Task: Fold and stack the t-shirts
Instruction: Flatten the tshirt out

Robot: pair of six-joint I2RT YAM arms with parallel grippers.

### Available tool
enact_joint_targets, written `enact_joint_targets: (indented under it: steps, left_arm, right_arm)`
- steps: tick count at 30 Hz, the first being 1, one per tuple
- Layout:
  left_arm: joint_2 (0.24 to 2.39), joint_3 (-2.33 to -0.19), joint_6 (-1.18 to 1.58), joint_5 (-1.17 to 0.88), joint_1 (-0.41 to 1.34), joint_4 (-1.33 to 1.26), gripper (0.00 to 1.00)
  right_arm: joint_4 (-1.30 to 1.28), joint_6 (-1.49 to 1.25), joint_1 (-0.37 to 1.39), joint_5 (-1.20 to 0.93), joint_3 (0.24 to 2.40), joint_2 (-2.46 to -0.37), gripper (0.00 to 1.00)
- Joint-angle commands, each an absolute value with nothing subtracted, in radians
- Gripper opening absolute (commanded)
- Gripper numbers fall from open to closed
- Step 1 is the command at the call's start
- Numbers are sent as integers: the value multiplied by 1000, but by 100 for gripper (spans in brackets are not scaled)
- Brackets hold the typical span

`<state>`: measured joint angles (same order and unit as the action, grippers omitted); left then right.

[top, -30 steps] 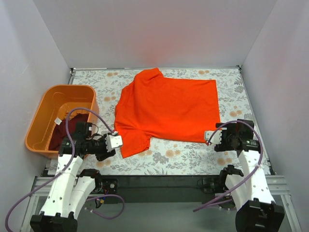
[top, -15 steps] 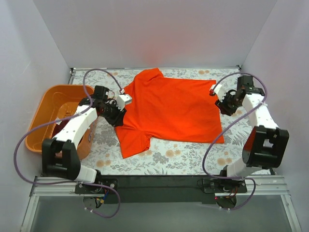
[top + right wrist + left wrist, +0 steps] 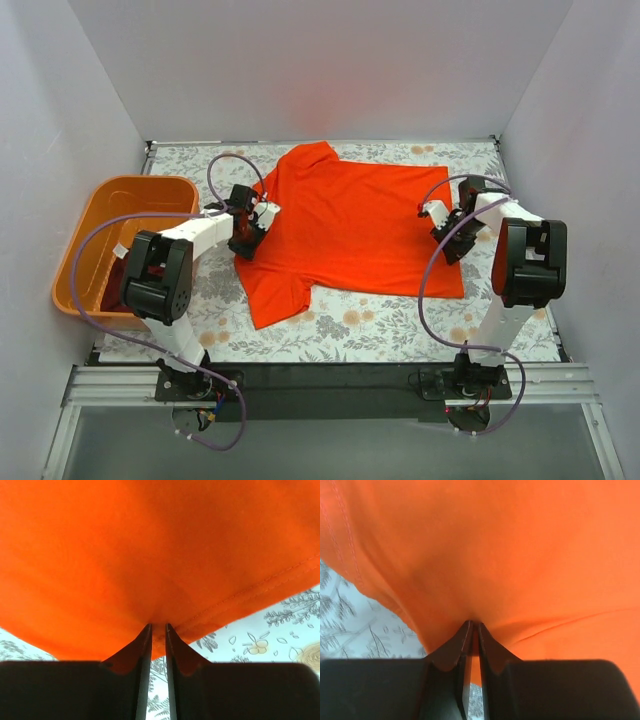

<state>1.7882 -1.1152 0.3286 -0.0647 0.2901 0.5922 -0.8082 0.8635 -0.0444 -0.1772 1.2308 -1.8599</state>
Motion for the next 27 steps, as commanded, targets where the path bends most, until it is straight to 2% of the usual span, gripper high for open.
enact_joint_targets:
  steps: [1, 4, 5, 9, 14, 20, 23, 25, 27]
  left_arm:
    - [1703, -1024, 363, -35, 299, 733, 8]
    - [1611, -919, 353, -92, 354, 848, 8]
    - [1547, -899, 351, -122, 377, 877, 8]
    - [1460, -906, 357, -207, 443, 1036, 9]
    - [1488, -1119, 368, -204, 419, 1028, 18]
    - [1687, -1392, 431, -207, 382, 888, 20]
    - [1817, -1576, 463, -201, 361, 816, 26]
    - [1917, -1717, 504, -239, 321, 775, 33]
    - [1986, -1804, 534, -268, 276, 723, 39]
  right_arm:
    - [-779, 877, -49, -49, 1120, -1821, 22]
    - [-778, 942, -58, 27, 979, -1735, 18]
    - [-796, 954, -61, 46, 953, -1709, 15]
    - [-920, 1048, -66, 8, 922, -1559, 9]
    - [-988, 991, -71, -151, 1197, -1610, 12]
    - [-989, 847, -69, -218, 1466, -1804, 13]
    - [-970, 807, -72, -236, 1609, -1922, 14]
    - [-956, 775, -78, -245, 1715, -1963, 17]
    - [-942, 758, -83, -268, 1819, -2028, 27]
